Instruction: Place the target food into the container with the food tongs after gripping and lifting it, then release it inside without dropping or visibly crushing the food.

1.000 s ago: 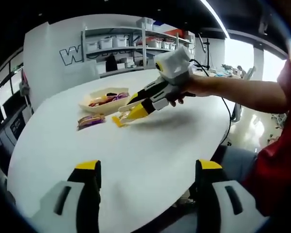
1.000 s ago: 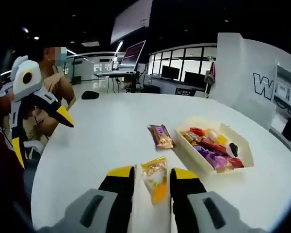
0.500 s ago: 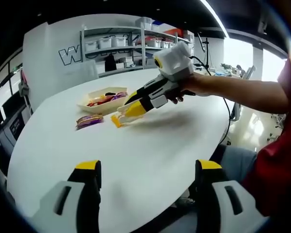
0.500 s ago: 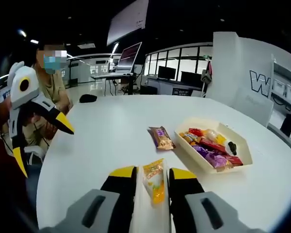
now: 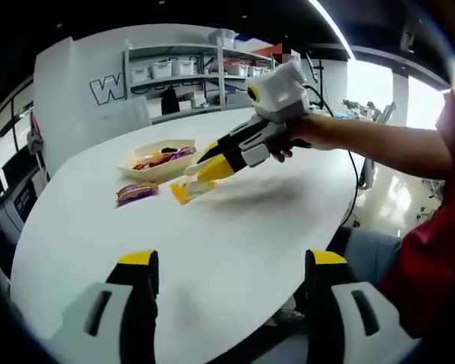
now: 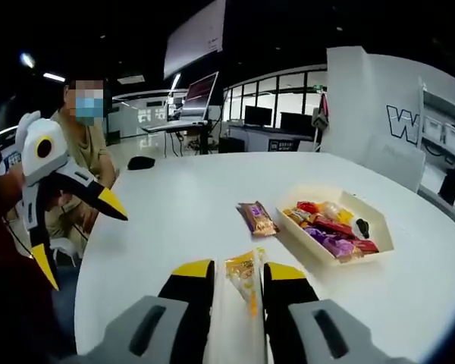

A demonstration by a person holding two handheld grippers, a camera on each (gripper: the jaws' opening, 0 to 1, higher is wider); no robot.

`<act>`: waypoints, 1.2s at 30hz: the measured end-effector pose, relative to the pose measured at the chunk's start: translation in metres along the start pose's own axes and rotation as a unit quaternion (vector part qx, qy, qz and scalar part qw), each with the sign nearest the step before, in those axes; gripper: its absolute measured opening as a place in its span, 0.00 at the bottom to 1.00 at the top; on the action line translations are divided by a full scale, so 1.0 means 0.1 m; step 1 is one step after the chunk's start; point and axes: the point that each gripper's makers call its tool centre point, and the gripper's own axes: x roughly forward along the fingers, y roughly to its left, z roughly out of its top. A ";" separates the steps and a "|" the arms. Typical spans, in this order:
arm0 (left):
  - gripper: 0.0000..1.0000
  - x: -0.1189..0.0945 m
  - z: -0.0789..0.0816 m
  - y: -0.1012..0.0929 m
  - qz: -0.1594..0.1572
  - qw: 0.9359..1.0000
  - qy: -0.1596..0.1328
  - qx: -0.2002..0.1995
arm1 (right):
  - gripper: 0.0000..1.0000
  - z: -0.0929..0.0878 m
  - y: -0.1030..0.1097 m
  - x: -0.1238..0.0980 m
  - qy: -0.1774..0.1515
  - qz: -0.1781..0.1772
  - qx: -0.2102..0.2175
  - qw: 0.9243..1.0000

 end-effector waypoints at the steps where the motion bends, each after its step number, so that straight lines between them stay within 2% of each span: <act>1: 0.77 0.01 0.00 0.00 -0.001 1.000 0.000 0.001 | 0.20 0.00 0.01 -0.01 0.000 0.000 0.000 1.000; 7: 0.80 0.07 0.07 -0.03 -0.020 1.000 -0.007 0.013 | 0.21 0.02 0.14 -0.07 -0.010 0.011 0.011 1.000; 10: 0.79 0.10 0.12 -0.03 -0.028 0.999 -0.010 0.021 | 0.21 0.04 0.22 -0.10 -0.019 0.022 0.027 0.999; 14: 0.78 0.18 0.17 0.00 -0.038 0.999 -0.016 0.028 | 0.21 -0.01 0.35 -0.12 -0.020 0.036 0.027 0.999; 18: 0.72 0.23 0.15 0.02 -0.044 0.998 -0.015 0.032 | 0.21 -0.04 0.44 -0.13 -0.022 0.051 0.030 0.998; 19: 0.71 0.26 0.12 0.06 -0.043 0.999 -0.013 0.013 | 0.21 -0.06 0.51 -0.15 -0.028 0.065 0.041 0.997; 21: 0.70 0.29 0.11 0.07 -0.048 0.999 -0.022 0.005 | 0.21 -0.08 0.56 -0.17 -0.032 0.072 0.049 0.996; 24: 0.67 0.30 0.09 0.08 -0.049 0.999 -0.020 0.004 | 0.21 -0.11 0.58 -0.17 -0.030 0.076 0.053 0.995; 26: 0.64 0.35 0.00 0.13 -0.047 0.999 -0.006 0.015 | 0.21 -0.12 0.60 -0.17 -0.030 0.081 0.060 0.994; 29: 0.61 0.37 -0.03 0.17 -0.050 0.999 -0.005 0.011 | 0.21 -0.10 0.64 -0.18 -0.037 0.090 0.073 0.993; 31: 0.58 0.38 0.00 0.14 -0.061 0.998 -0.012 0.009 | 0.21 -0.10 0.67 -0.18 -0.037 0.097 0.079 0.991; 33: 0.53 0.38 0.09 0.07 -0.083 0.996 -0.034 0.007 | 0.21 -0.11 0.71 -0.18 -0.037 0.104 0.078 0.991; 36: 0.41 0.39 0.12 0.06 -0.096 0.995 -0.038 0.017 | 0.21 -0.12 0.74 -0.19 -0.038 0.111 0.080 0.990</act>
